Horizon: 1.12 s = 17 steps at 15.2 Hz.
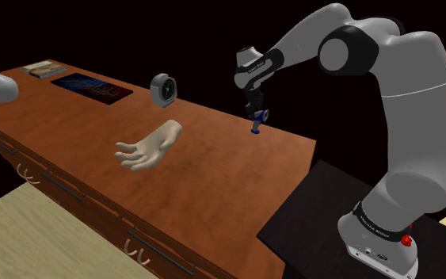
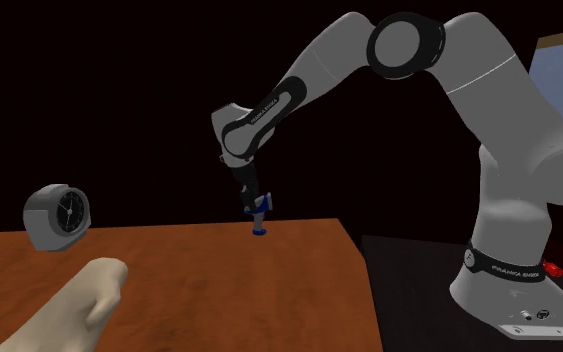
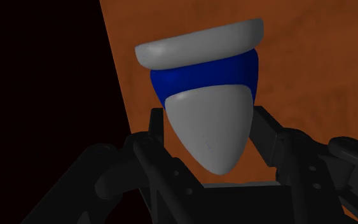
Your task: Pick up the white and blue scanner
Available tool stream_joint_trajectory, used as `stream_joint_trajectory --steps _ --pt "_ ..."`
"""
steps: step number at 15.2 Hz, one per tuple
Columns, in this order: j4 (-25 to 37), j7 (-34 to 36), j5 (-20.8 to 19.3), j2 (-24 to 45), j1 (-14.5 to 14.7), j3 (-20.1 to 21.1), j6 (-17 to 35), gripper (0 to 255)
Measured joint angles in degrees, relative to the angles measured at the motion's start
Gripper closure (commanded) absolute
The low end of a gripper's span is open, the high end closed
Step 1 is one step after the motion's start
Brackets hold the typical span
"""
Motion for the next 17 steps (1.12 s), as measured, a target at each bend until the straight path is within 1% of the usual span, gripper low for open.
stream_joint_trajectory --steps 4,17 --pt "0.0 -0.3 0.0 -0.9 0.0 -0.1 -1.0 255" --pt "2.9 -1.5 0.0 -5.5 0.3 -0.2 -8.3 255"
